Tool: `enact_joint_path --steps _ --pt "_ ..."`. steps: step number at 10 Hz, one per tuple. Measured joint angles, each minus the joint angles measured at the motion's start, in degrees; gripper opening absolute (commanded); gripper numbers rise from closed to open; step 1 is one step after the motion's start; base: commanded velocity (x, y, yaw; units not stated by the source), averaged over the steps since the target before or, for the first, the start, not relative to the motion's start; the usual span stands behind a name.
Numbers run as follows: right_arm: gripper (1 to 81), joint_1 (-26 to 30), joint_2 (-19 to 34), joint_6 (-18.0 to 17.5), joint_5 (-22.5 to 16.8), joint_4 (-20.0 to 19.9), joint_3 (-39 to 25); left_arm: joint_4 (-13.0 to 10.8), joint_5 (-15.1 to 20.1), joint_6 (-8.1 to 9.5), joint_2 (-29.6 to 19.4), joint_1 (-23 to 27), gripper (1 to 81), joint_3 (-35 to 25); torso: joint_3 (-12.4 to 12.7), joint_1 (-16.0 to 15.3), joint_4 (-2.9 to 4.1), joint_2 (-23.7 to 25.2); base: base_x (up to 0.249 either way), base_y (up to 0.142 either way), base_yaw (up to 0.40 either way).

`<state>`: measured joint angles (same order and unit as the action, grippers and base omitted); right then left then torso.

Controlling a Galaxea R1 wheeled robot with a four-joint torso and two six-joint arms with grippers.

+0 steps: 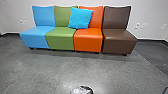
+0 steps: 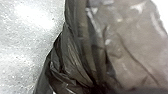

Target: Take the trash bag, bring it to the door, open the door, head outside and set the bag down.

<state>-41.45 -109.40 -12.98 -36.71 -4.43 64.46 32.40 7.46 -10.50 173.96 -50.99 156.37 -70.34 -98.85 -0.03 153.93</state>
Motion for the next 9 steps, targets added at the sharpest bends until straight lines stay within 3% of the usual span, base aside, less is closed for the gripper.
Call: enact_joint_path --steps 4,6,9 --pt "81.1 -0.04 0.46 0.00 0.00 -0.01 0.00 0.00 -0.09 0.24 0.02 -0.09 1.0 0.00 -0.02 0.20 0.00 -0.26 0.000 0.000 0.000" --pt "81.1 -0.17 0.44 0.00 0.07 -0.01 0.00 -0.10 -0.02 0.22 -0.15 -0.96 1.0 0.13 -0.02 2.01 0.00 -3.11 0.000 0.000 0.000" --pt "81.1 -0.17 0.41 0.00 0.49 0.00 0.00 -0.85 6.84 0.16 -3.82 -2.86 1.0 -2.21 -0.02 5.90 0.00 -9.55 0.000 0.000 0.000"
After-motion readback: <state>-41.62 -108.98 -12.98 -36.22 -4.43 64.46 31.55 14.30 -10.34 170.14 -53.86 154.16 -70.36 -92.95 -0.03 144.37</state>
